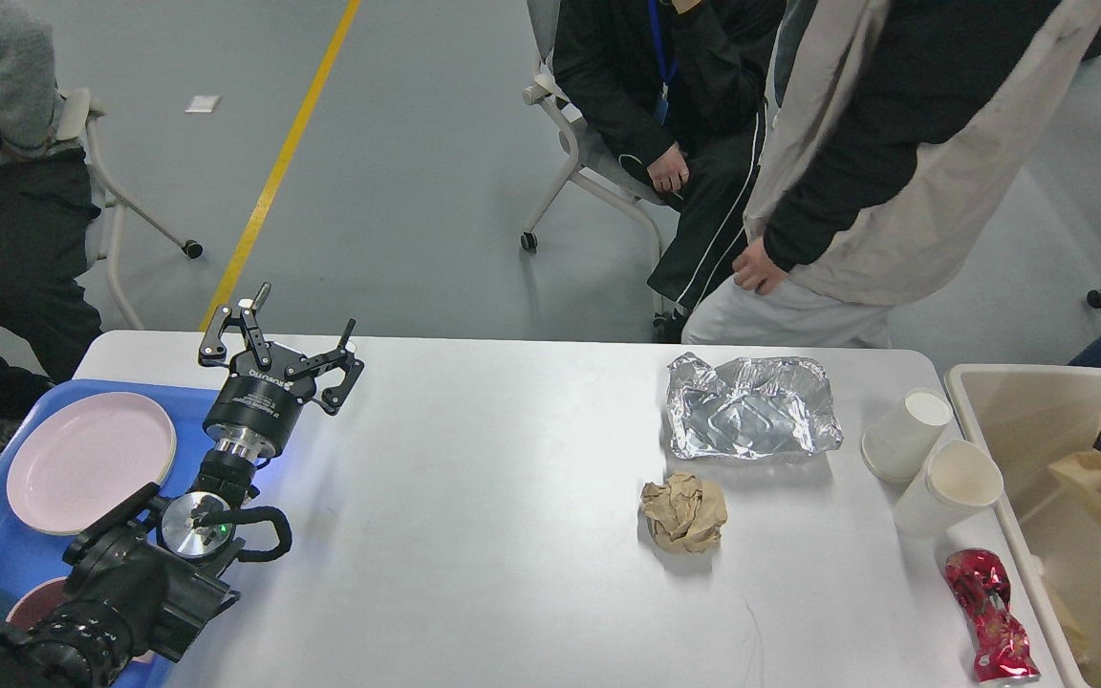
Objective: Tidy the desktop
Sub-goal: 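Lift the paper bag and drop it into the white bin, then move the right gripper back to the foil tray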
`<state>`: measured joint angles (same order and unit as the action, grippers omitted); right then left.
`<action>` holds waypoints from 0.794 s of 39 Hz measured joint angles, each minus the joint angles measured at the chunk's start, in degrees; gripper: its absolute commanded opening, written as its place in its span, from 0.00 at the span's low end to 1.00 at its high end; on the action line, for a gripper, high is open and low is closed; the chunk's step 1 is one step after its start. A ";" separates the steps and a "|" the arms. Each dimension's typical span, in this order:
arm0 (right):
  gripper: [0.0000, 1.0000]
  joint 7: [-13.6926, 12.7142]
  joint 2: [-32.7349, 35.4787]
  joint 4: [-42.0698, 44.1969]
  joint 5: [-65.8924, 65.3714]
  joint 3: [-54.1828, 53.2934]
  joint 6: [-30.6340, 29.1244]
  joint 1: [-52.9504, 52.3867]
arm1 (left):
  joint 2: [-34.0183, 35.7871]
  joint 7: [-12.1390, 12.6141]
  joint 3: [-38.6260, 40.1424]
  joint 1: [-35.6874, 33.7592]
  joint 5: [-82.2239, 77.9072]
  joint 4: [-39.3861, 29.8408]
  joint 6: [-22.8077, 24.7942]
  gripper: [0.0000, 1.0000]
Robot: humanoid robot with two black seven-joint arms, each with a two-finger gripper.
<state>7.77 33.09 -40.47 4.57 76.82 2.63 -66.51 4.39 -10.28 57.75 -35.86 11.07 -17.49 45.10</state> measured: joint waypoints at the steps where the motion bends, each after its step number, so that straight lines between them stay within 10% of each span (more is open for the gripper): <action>1: 0.80 0.00 -0.01 0.97 0.00 -0.63 0.42 1.32 | 0.00 0.00 0.00 0.00 0.00 0.00 0.00 0.99; 2: 1.00 -0.02 -0.21 4.33 0.01 -2.21 1.15 5.06 | 0.00 0.00 0.00 0.00 0.00 0.00 0.00 0.99; 15: 1.00 -0.44 -6.76 29.78 3.57 -10.93 1.15 25.95 | 0.00 0.00 -0.01 0.00 0.05 0.00 0.00 0.99; 31: 1.00 -0.49 -7.25 32.08 4.43 -12.00 0.36 24.90 | 0.00 0.00 -0.03 0.00 0.09 0.00 0.00 0.99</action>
<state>7.28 25.84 -8.39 9.00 64.82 2.99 -41.61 4.39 -10.28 57.71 -35.86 11.16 -17.49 45.09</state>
